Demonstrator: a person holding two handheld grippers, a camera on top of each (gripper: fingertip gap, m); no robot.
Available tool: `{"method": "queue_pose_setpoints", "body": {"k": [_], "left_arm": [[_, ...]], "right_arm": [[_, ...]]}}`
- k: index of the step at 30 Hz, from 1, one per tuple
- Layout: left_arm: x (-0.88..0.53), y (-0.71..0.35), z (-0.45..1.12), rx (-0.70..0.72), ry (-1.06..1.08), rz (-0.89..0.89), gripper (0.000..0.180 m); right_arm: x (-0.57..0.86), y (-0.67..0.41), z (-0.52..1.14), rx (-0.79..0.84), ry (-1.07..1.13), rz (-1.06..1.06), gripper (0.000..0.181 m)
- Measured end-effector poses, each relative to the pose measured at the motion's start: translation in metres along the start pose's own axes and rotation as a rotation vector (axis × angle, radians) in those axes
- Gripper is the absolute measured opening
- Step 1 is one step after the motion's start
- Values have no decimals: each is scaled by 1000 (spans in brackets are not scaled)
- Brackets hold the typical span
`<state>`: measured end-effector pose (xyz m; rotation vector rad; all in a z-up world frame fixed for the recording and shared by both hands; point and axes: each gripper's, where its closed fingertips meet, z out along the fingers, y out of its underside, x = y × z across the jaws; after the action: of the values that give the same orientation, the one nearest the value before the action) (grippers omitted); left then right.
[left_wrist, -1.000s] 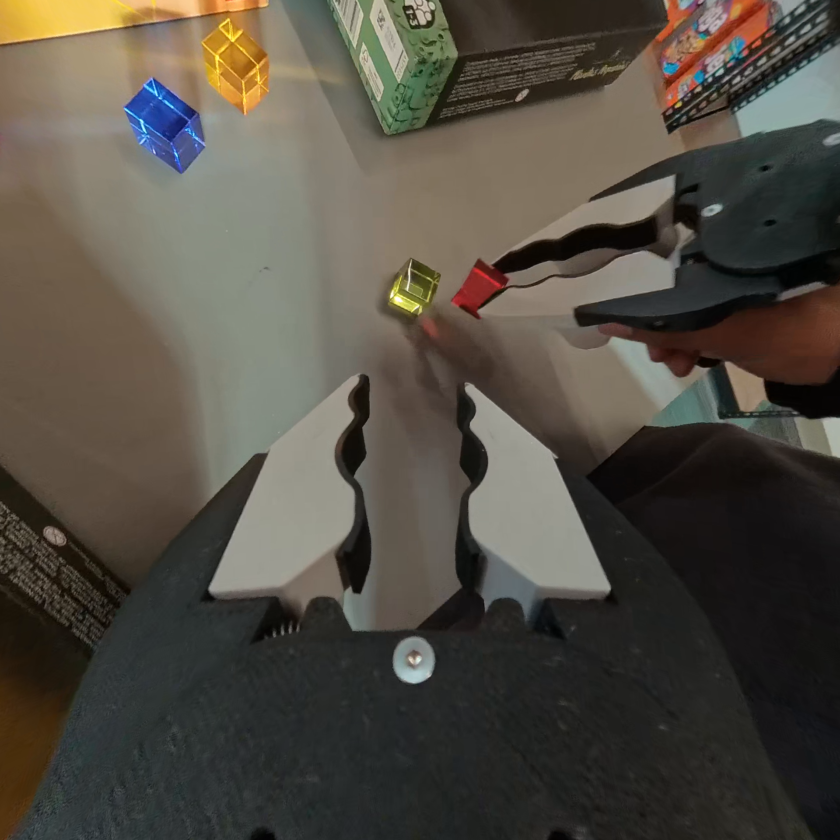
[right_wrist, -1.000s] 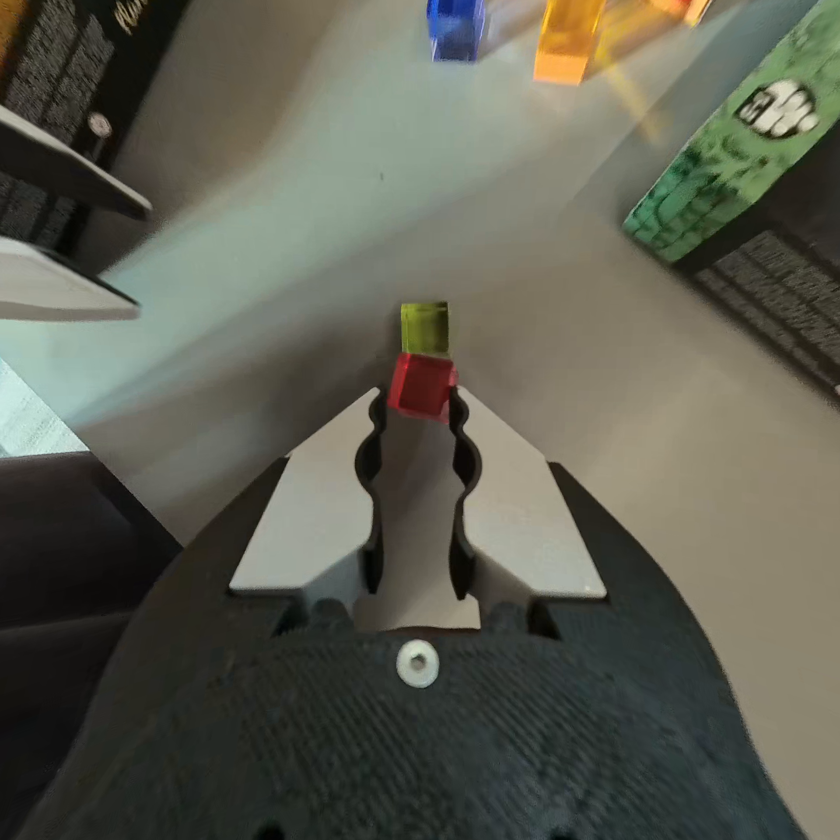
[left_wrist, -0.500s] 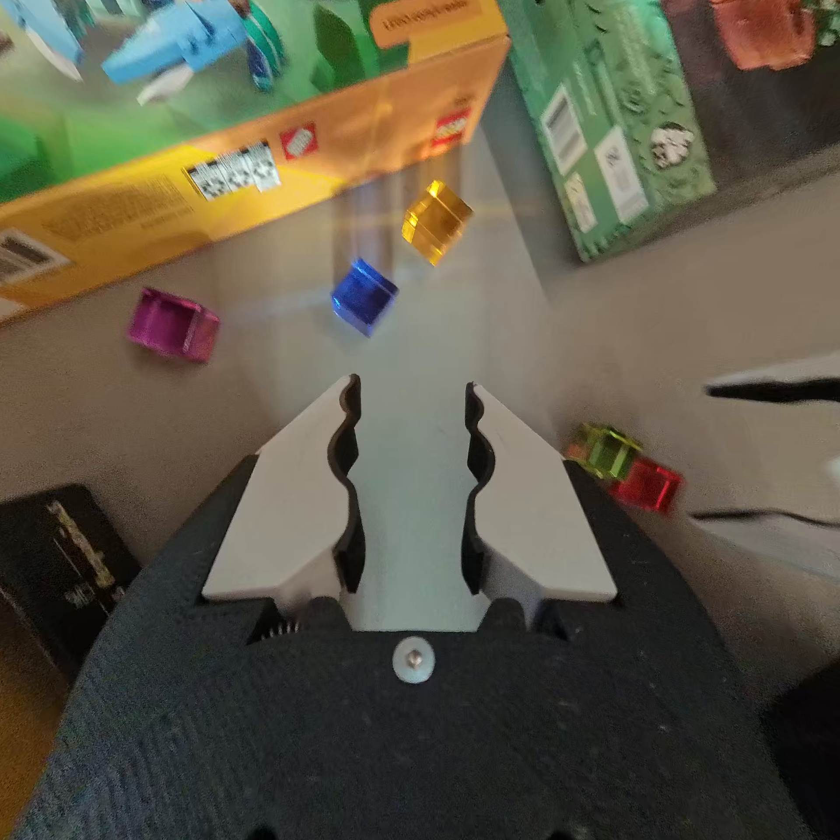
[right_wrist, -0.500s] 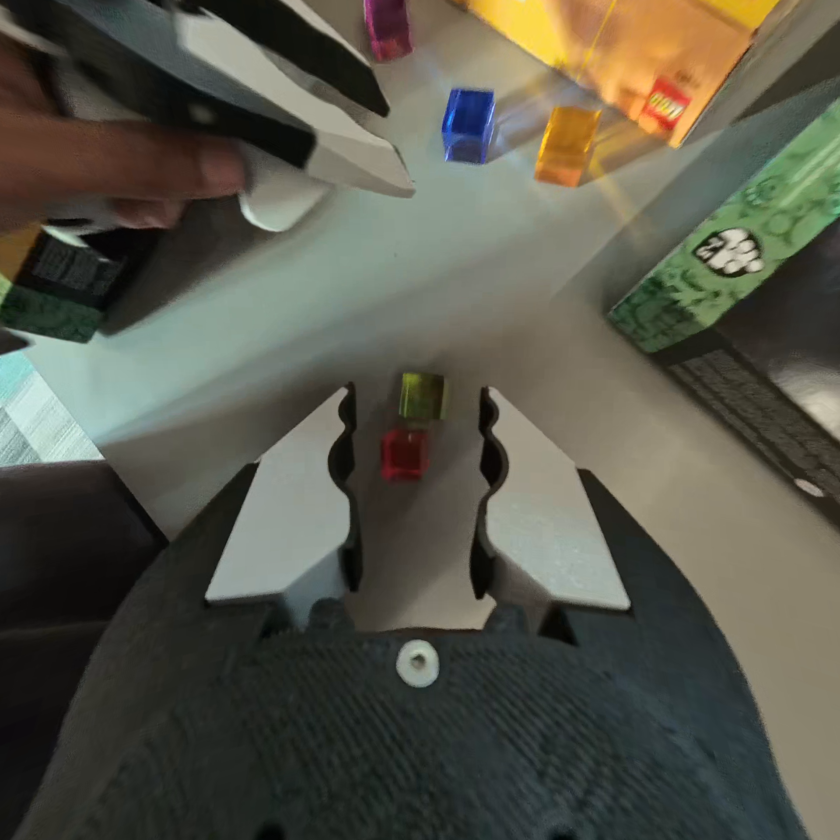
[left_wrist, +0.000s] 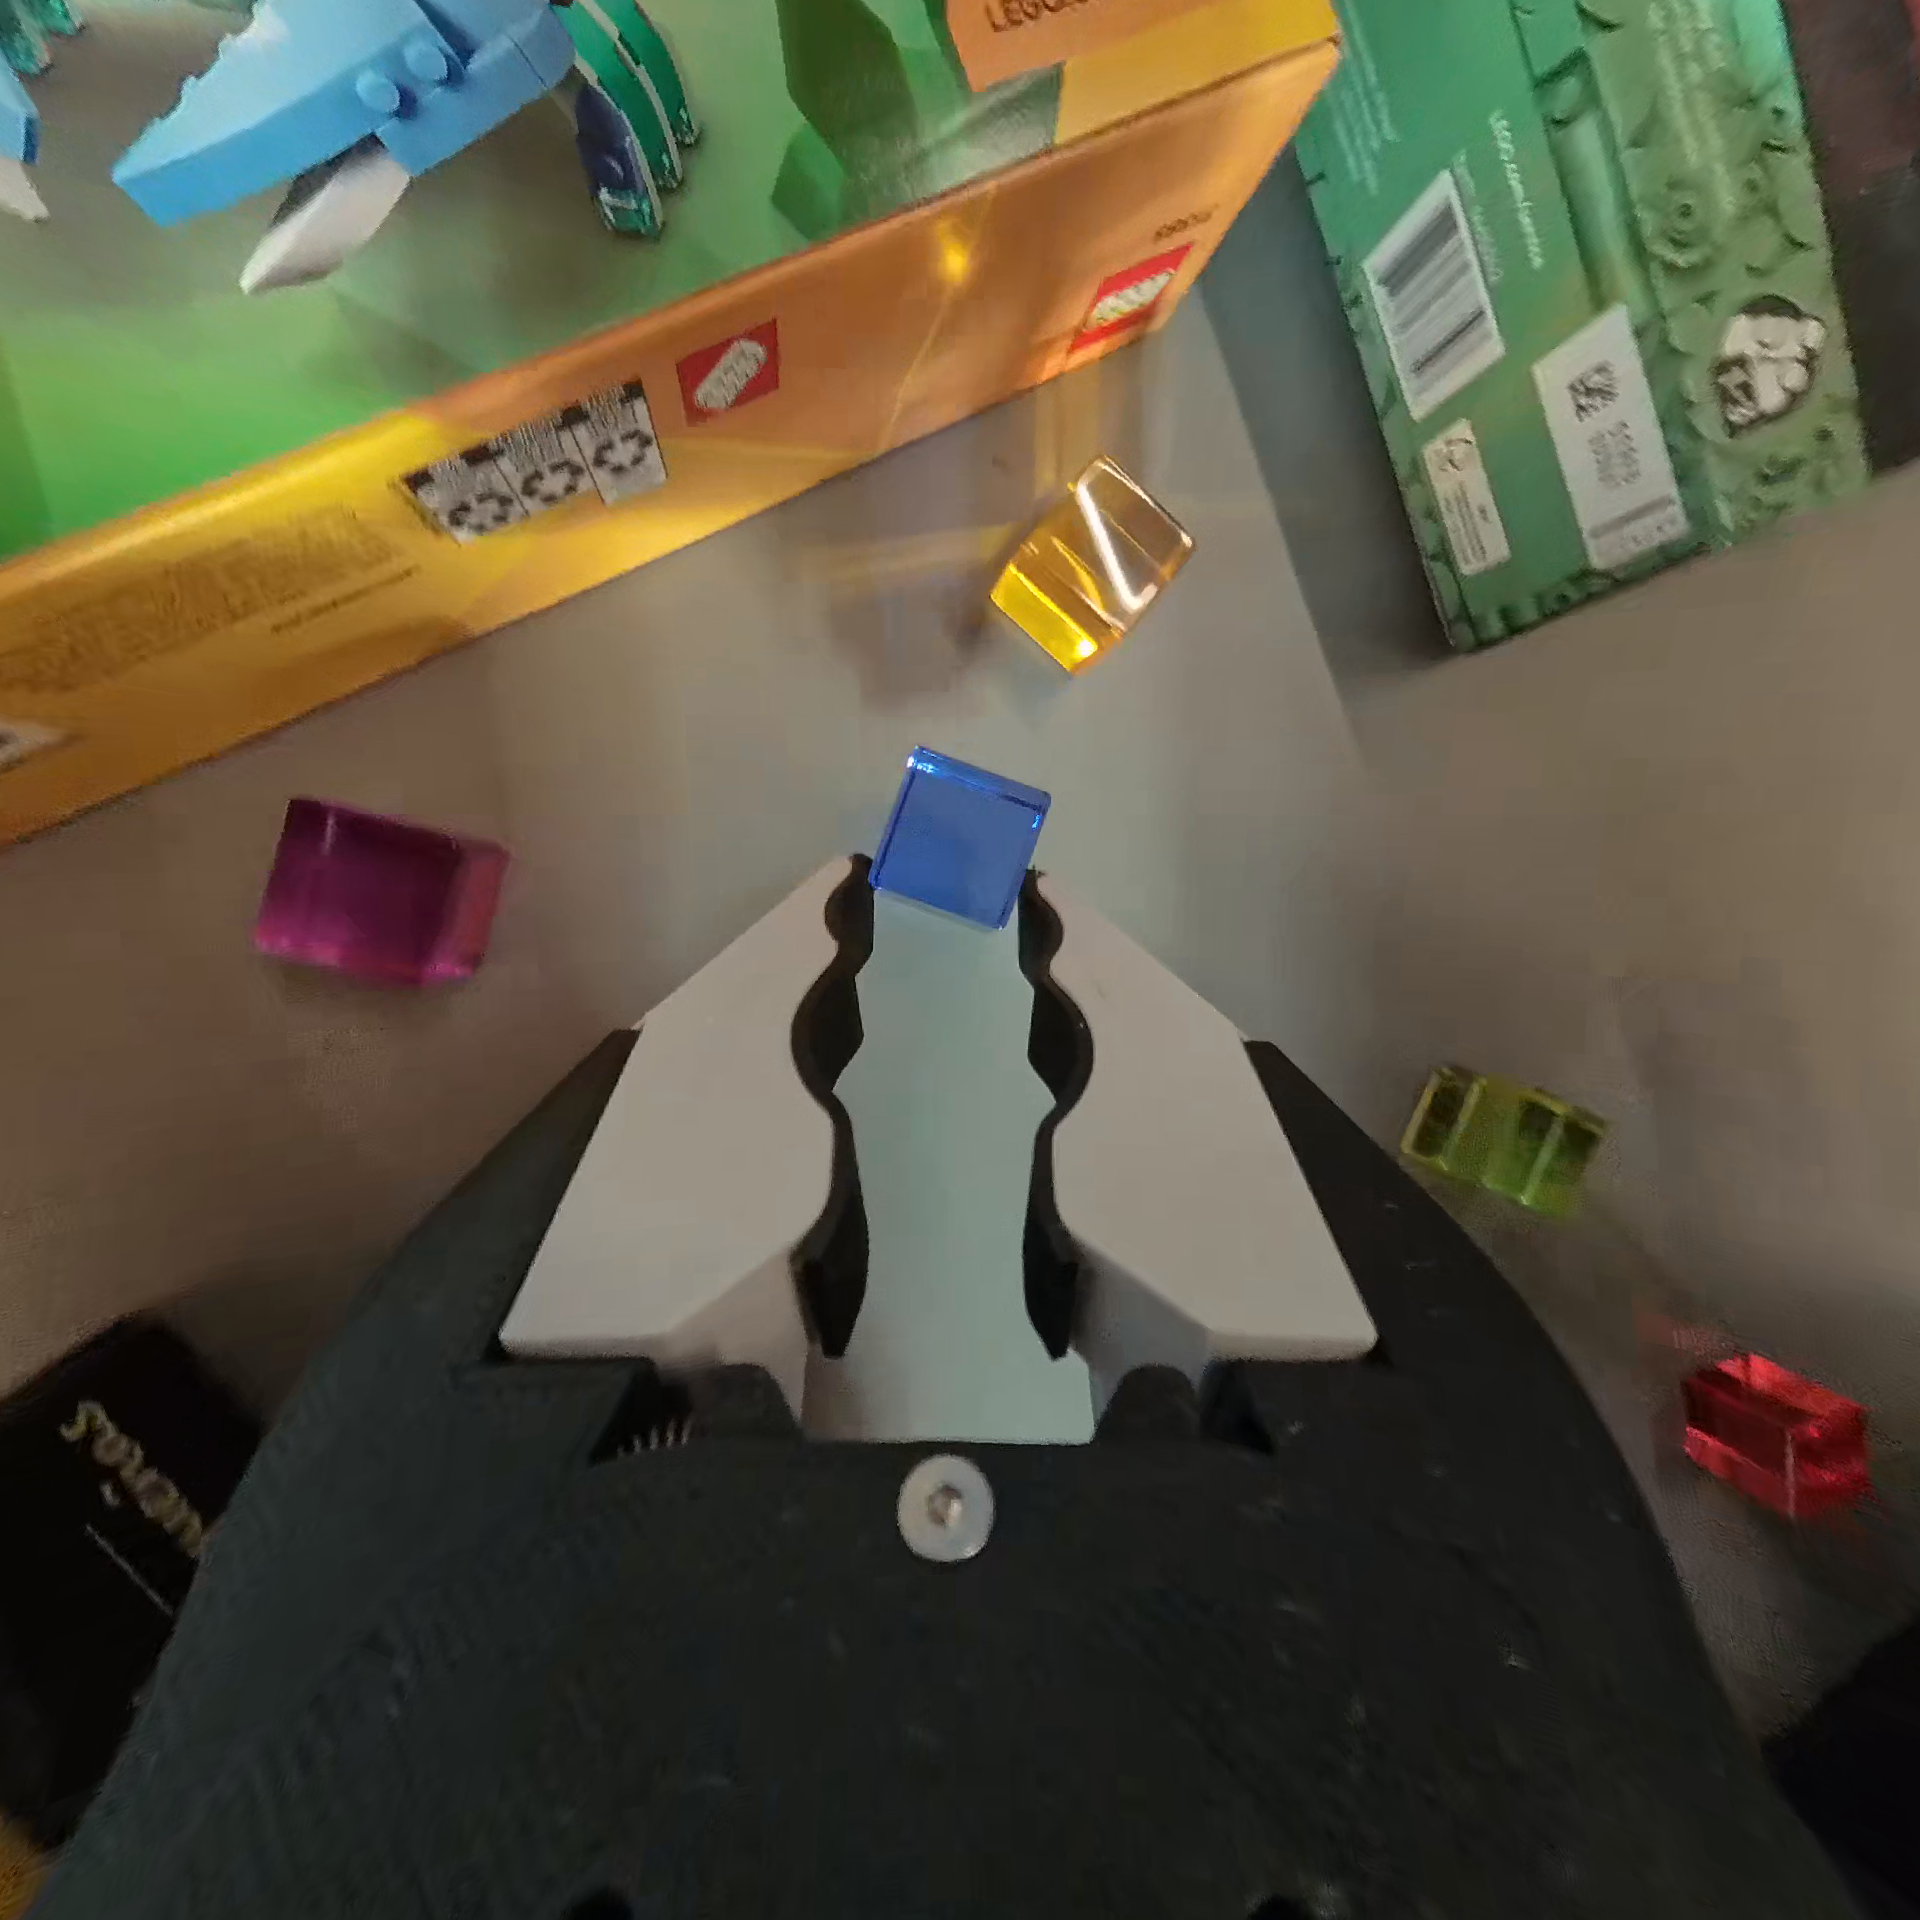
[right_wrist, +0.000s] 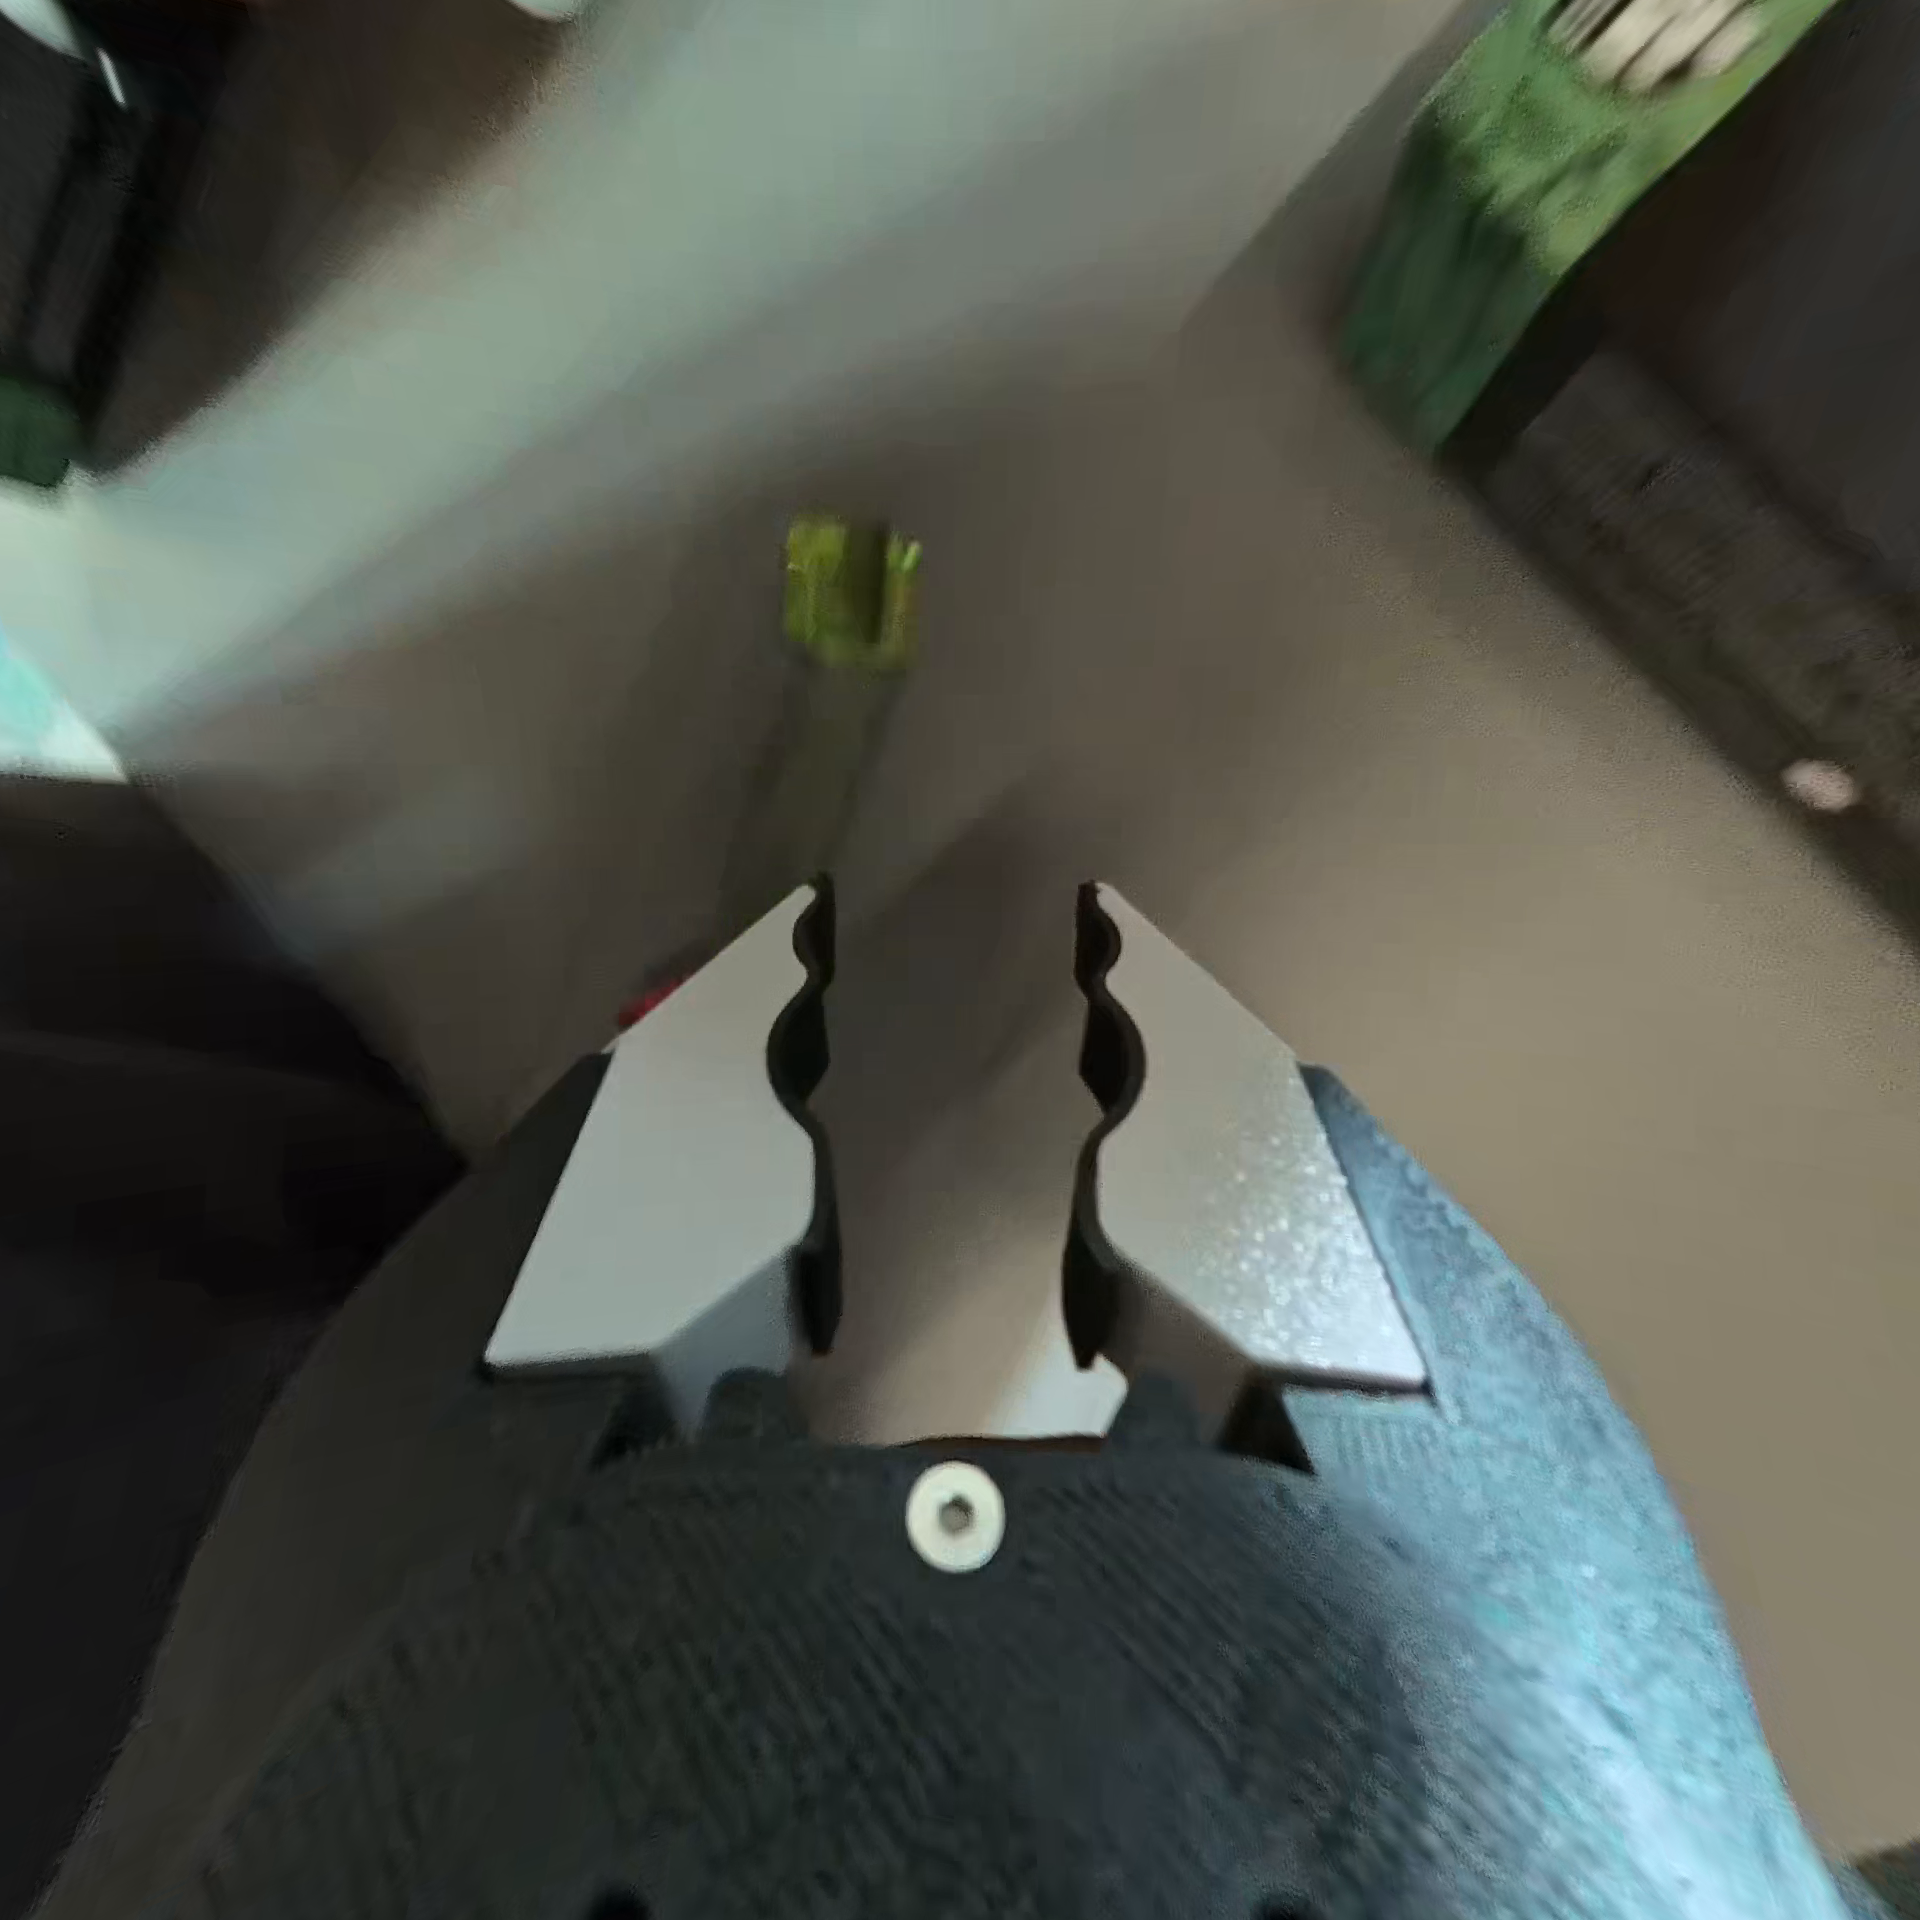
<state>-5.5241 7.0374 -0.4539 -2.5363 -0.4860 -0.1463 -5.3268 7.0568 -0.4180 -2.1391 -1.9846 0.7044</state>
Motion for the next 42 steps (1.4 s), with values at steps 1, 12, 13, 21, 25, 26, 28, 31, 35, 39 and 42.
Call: {"method": "queue_pose_setpoints", "body": {"k": [1,12,13,21,25,26,28,31,35,39,42], "left_arm": [[4,5,-6,5,14,1,25],[67,82,-63,-53,134,61,25],[72,86,-66,-56,140,59,25],[97,104,-83,-40,154,101,25],[103,116,-87,-39,166,106,25],[104,119,-87,-40,170,106,25],[106,121,-88,-38,179,113,25],[112,118,-89,-31,194,137,25],[124,115,-89,-32,218,184,25],[142,119,-88,-53,256,239,25],[159,123,-87,-79,295,284,25]], "right_arm": [[-7,15,-1,-30,-7,-34,46],[-33,-1,30,-23,17,-122,47],[-32,-9,38,-22,18,-128,48],[-20,-28,62,-61,62,-166,24],[-20,-14,32,-4,75,-124,24],[-22,-5,24,-3,76,-123,24],[-30,15,10,-9,78,-132,24],[-48,43,-3,-20,72,-155,24],[-72,61,-2,-18,41,-179,24],[-83,60,8,-9,31,-199,24],[-82,60,11,-9,33,-190,24]]}}
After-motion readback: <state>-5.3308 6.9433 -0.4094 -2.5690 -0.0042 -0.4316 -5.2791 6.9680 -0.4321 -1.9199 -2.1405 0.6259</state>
